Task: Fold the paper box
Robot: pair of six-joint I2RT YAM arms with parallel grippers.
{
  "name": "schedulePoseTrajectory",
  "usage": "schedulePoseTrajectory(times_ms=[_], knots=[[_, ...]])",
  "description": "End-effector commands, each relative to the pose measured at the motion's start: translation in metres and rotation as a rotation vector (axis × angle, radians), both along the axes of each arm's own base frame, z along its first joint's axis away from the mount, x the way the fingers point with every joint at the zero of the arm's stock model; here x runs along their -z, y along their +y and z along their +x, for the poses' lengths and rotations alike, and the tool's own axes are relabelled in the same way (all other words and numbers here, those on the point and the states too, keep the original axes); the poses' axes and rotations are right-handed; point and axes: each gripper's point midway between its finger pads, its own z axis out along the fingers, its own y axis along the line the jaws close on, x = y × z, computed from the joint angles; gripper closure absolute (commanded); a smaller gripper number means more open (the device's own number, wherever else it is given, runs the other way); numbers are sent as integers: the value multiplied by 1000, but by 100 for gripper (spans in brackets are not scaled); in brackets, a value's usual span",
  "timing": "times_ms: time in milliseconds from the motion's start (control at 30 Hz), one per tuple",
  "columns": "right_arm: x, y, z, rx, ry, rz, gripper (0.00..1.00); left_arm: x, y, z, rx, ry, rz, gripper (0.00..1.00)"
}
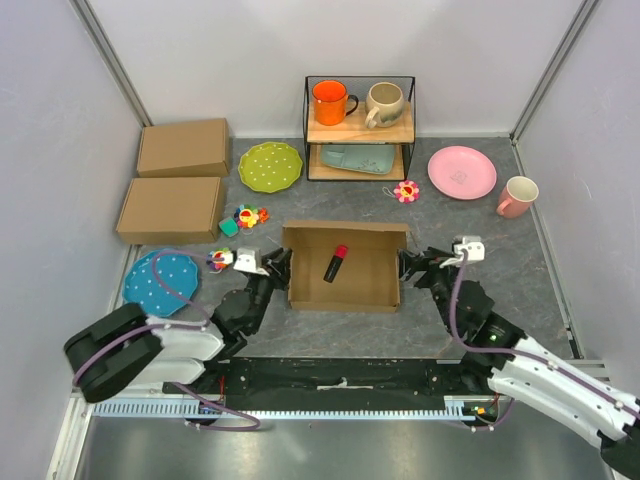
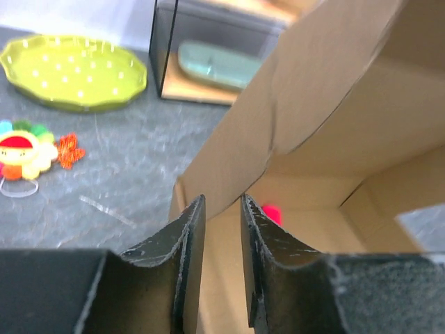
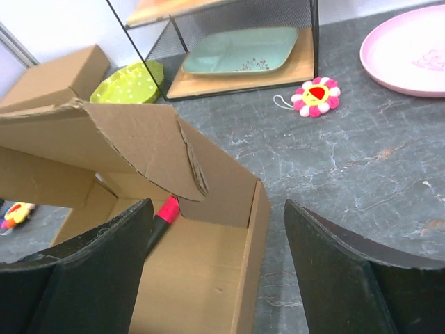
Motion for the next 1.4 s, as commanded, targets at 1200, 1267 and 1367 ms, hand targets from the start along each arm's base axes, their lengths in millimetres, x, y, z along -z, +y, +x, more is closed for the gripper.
schedulePoseTrajectory(times_ms=[1200,1267,1367], knots=[[12,84,6,-245,316,-91,25,-63,-9,-14,-4,338,-99,69],[41,76,-6,-251,369,-114,25,-44,-11,-19,13,378,-98,69],[59,69,-18,-266,407,-122,25,-20,-10,-28,31,434,-88,69]])
